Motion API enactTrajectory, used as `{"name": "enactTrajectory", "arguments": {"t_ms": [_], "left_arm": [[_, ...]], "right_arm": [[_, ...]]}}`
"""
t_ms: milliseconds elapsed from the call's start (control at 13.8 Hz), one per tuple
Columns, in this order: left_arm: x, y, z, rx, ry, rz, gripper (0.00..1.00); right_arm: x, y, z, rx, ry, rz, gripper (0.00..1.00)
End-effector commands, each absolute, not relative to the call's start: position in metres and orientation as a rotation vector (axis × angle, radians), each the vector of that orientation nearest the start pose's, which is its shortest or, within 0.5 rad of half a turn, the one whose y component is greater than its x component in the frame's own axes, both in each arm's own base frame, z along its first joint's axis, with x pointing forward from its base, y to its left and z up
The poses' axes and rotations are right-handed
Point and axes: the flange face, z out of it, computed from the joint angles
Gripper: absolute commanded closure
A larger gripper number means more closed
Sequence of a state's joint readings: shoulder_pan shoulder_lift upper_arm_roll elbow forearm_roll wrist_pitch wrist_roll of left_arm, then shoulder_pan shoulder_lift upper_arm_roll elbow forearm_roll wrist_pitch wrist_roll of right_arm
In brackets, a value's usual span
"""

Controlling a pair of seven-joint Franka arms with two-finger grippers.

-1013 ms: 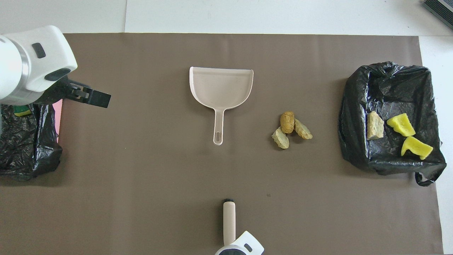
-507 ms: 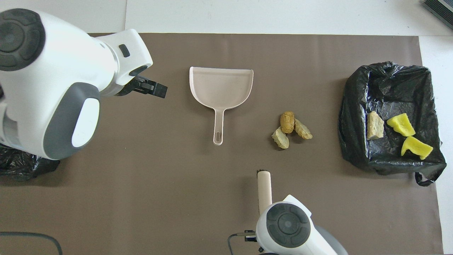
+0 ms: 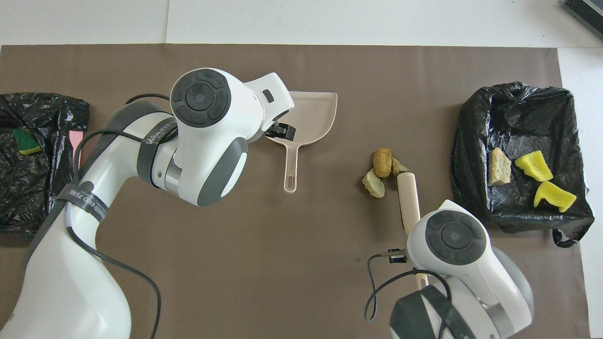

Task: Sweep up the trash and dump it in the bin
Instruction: 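Grasp the dustpan handle with the left gripper while the right gripper grasps the brush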

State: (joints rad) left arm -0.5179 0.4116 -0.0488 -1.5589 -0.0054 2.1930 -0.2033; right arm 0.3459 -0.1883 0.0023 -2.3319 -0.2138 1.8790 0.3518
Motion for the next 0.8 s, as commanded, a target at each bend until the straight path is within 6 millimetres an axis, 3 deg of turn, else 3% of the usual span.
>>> {"name": "enactTrajectory", "arguments": {"t_ms": [0,217,434,724], "left_arm": [[0.572,-0.383,0.412,-3.17,0.595,-0.32,0.0],[0.564,-0.4,0.382,-3.183,0.566,-0.305,0.0],[0.556,-0.414,0.359,-3.186,0.551,-0.273,0.03],[0.555,-0.414,0.356,-3.188,0.538,-0.267,0.22]], "right_arm": [[0.452,0.11,0.375,-3.504,-0.281,0.353,1.0],[0.477,0.089,0.366,-3.518,-0.392,0.405,1.0],[0.495,0.106,0.345,-3.492,-0.419,0.482,1.0],[0.486,0.138,0.34,-3.375,-0.398,0.501,1.0]]}}
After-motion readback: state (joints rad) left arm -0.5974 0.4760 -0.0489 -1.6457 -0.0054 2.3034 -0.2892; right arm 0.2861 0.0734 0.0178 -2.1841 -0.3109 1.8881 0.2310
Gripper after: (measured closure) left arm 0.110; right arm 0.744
